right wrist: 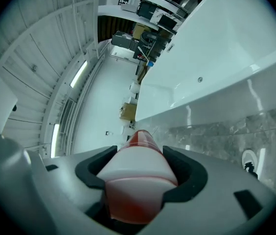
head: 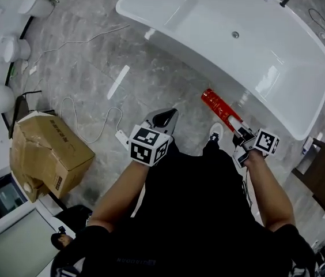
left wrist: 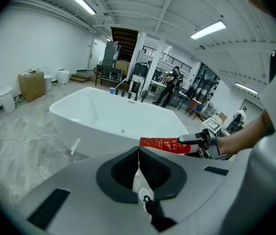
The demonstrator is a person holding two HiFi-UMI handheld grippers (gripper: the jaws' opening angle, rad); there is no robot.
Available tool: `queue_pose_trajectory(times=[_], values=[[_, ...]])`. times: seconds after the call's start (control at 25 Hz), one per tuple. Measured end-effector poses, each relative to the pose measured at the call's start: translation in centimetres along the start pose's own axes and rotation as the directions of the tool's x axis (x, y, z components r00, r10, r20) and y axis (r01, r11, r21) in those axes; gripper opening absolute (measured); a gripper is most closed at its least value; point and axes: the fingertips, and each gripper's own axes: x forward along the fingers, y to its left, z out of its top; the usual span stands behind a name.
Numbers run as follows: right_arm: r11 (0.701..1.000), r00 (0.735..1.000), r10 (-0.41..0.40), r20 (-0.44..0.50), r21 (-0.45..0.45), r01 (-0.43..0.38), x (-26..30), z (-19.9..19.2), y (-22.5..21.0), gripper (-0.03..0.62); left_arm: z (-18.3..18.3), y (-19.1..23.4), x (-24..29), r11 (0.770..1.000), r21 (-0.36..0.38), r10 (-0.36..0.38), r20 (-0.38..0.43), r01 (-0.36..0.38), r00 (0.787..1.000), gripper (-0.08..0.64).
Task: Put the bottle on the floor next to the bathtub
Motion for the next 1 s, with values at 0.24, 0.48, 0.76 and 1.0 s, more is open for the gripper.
queue_pose_trajectory(times=[0.24, 0.48, 0.76, 1.0], values=[[0.981, 0.983, -0.177, -0.056, -0.090, 0.171, 7.1, -1.8, -5.3, 0.293, -3.6, 5.1, 2.9, 0.998, -0.024, -0.063, -0.056, 0.062, 0.996, 0.017], [0.892, 0.896, -0.403, -0.187, -0.301, 0.338, 14.8, -2.8, -13.8, 0.293, -8.4, 9.1, 8.3, 0.995, -0.067, -0.079, -0.118, 0.071, 0.990, 0.017], [0.662, 0.682, -0.654, -0.326, -0.683, 0.308, 23.0, -6.1, -23.9, 0.293, -16.6, 10.0, 13.2, 0.994, -0.055, -0.109, -0.234, 0.099, 0.966, 0.017], [0.337, 0.533, -0.800, -0.276, -0.941, 0.019, 29.9, -9.4, -32.0, 0.293, -23.2, 12.0, 16.1, 0.993, -0.084, -0.100, -0.299, 0.078, 0.949, 0.017]])
